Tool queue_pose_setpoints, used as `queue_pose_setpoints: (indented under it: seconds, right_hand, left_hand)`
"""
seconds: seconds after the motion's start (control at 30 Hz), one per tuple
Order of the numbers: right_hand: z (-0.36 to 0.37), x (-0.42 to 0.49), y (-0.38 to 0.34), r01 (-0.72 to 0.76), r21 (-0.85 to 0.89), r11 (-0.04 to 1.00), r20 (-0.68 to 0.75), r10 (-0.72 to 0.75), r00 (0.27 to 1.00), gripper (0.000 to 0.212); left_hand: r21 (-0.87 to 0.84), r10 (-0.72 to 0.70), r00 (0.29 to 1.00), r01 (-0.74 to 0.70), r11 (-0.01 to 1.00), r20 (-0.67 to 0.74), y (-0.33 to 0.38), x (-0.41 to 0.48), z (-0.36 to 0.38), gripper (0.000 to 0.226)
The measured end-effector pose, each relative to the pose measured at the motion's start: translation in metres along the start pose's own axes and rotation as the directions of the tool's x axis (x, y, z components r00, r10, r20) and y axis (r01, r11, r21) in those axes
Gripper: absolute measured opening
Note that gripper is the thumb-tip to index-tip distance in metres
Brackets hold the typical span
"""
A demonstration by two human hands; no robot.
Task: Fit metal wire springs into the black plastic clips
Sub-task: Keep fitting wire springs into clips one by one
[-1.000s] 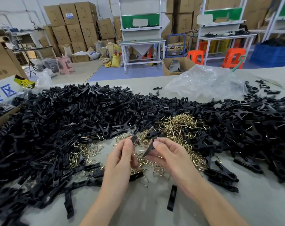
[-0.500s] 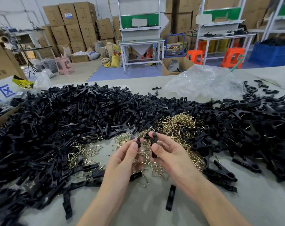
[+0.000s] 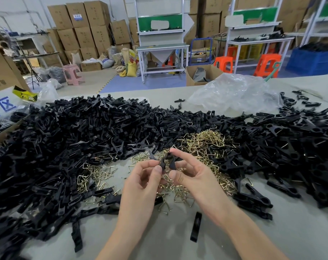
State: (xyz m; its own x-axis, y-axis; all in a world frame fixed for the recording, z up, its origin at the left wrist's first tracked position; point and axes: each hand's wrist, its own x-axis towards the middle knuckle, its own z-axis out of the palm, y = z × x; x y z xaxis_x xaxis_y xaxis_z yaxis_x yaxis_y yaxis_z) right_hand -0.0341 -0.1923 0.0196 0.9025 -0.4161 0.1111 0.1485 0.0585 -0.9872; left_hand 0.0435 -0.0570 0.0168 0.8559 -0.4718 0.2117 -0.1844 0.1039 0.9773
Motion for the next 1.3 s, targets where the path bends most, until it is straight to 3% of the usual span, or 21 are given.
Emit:
queue_pose_setpoints:
  seconds: [0.13,0.23,0.37,0.53,0.8,1.13,1.23,1.3]
  right_hand:
    - [0.002,0.001,0.001,0.014,-0.029,0.999,0.023,-0.013,1.0,0.058]
    - [0.001,0.001,0.004,0.027,-0.091,0.995,0.009,-0.026,1.0,0.058]
    - [-0.002,0.002,0.007,0.017,-0.137,0.99,-0.006,-0.018,1.0,0.057]
    - [-0.002,-0.001,0.001,0.049,-0.132,0.99,0.009,-0.048,0.999,0.035]
    - [-0.014,-0.004,-0.001,-0.1,-0.024,0.995,0.148,0.102,0.984,0.038]
    - [-0.027,-0.003,-0.003,-0.17,-0.052,0.984,0.298,0.178,0.938,0.041]
    - [-0.029,-0.003,-0.003,-0.112,-0.083,0.99,0.214,0.128,0.968,0.039]
    - [-0.032,-0.001,-0.001,0.06,-0.292,0.954,0.01,-0.06,0.998,0.028]
  left_hand:
    - [0.075,0.017,0.999,-0.019,0.997,0.03,-0.002,-0.001,0.001,0.019]
    - [0.088,0.019,0.998,-0.024,0.996,0.053,-0.004,-0.002,0.002,0.006]
    - [0.077,0.04,0.995,-0.046,0.996,0.087,-0.002,-0.001,-0.001,0.016]
    - [0.122,0.056,0.984,-0.078,0.989,0.17,-0.003,0.0,-0.007,0.012]
    - [0.443,0.12,0.943,-0.255,0.86,0.309,-0.004,0.0,-0.017,0.049]
    - [0.457,0.18,0.902,-0.361,0.813,0.392,0.002,-0.001,-0.017,0.029]
    - [0.514,0.133,0.94,-0.287,0.808,0.315,0.0,-0.002,-0.017,0.031]
    - [0.566,0.095,0.965,-0.221,0.795,0.244,-0.003,0.0,-0.018,0.033]
